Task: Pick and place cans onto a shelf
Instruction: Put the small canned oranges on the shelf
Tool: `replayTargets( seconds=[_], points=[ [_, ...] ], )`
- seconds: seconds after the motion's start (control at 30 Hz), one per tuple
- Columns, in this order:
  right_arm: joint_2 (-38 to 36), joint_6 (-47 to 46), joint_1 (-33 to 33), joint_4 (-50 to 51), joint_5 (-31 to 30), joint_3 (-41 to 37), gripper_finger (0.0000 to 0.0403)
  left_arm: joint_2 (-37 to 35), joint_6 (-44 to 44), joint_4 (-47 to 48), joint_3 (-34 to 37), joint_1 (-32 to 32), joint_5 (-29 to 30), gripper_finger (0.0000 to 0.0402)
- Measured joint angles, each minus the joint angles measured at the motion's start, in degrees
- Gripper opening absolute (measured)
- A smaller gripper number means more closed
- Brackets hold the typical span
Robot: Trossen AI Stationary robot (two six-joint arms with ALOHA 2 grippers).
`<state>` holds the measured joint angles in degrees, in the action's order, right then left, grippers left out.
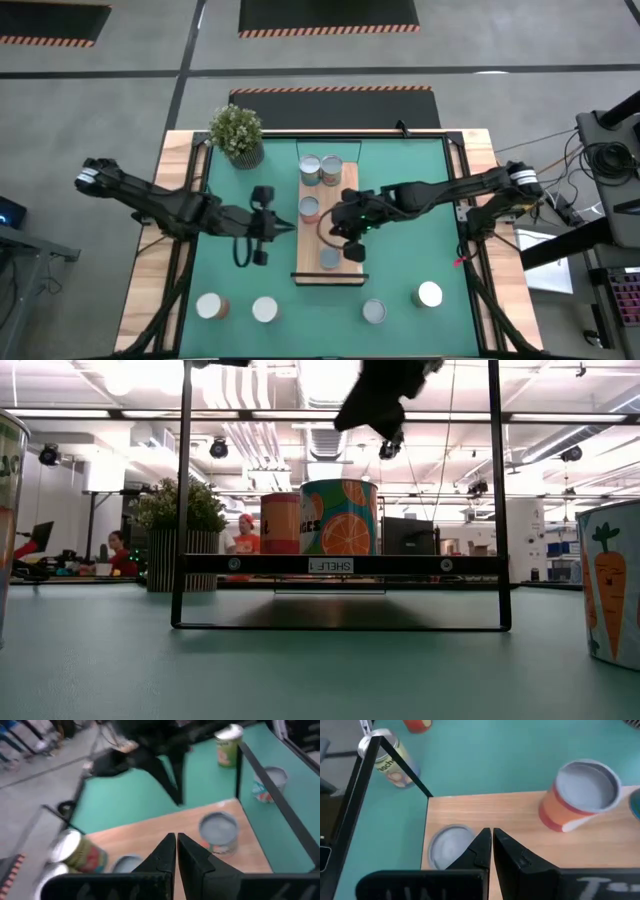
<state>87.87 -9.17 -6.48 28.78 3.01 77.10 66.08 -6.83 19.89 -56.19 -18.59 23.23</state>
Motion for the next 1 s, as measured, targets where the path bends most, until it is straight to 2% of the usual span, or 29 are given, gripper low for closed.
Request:
replayTargets(
  seconds=[0.23,0.43,0.7,1.0],
  points=[
    [7.5,-0.7,-1.2,13.6,0.2,11.8,0.0009,-7.9,0.3,-0.9,3.2,-0.1,1.9,0.0],
    [12.9,-4.8,-1.1,22.0,3.3,18.1,0.0009,-10.9,0.7,-1.4,5.4,-0.1,1.8,0.0],
    [19.0,-7.4,-1.5,25.8,5.2,22.8,0.0009,-11.6,0.7,-1.4,5.7,-0.1,1.8,0.0],
    [20.2,-6.3,-1.5,25.5,6.0,23.1,0.0009,-11.5,0.3,-1.3,5.7,-0.1,1.8,0.0]
  ],
)
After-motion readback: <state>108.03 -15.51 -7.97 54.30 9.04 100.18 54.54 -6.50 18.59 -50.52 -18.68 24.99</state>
